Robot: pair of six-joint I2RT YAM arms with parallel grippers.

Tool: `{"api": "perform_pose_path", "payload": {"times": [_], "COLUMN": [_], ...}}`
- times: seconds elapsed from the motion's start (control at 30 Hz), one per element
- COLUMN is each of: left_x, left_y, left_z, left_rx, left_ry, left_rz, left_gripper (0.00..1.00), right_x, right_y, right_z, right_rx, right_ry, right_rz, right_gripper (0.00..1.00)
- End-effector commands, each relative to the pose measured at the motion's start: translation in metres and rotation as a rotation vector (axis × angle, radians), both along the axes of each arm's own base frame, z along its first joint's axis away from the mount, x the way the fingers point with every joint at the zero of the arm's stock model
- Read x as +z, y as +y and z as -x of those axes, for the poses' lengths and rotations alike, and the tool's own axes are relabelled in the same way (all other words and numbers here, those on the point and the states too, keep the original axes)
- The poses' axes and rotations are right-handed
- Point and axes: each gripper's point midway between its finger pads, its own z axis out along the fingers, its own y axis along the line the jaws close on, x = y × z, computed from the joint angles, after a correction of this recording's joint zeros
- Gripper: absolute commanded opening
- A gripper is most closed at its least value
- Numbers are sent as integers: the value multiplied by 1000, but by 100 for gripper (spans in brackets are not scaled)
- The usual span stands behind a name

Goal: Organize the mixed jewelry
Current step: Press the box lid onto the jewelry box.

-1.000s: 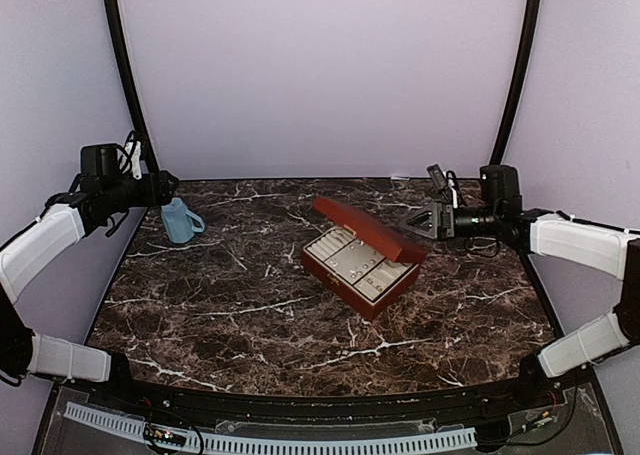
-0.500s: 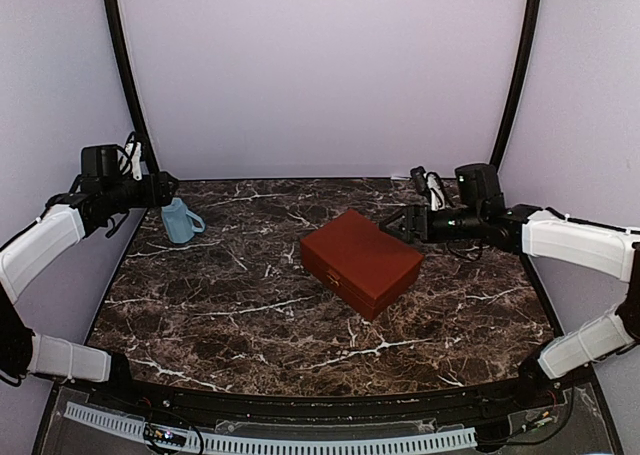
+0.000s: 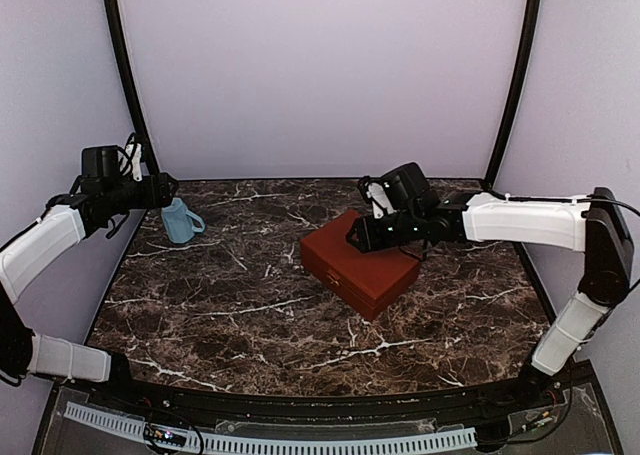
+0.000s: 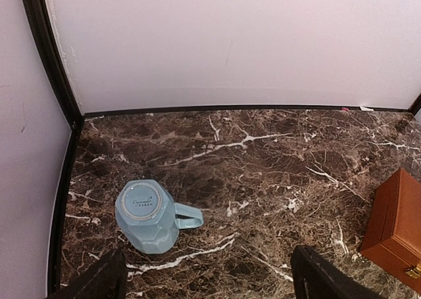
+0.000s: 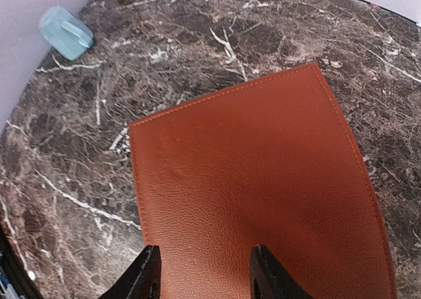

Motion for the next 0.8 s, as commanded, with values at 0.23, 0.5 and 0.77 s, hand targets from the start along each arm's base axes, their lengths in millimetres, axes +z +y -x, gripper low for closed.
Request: {"api": "perform_pose_path", "payload": {"times": [0.23,0.5,0.77], "left_x": [9,9,10], "left_y": [2,2,2], "left_z": [6,6,6], "left_rx": [4,3,4], "left_ry": [-32,-34,-35], "left_rz": [-12,-12,-13], "left_gripper": [88,89,89], "right_x": [-54,-96,-119], "right_y": [8,4,0], "right_z": [2,18,27], "right_rx": [-40,-46,-55], "right_ry": [84,208,264], "right_rz": [292,337,355], "right_gripper": [40,40,39]}}
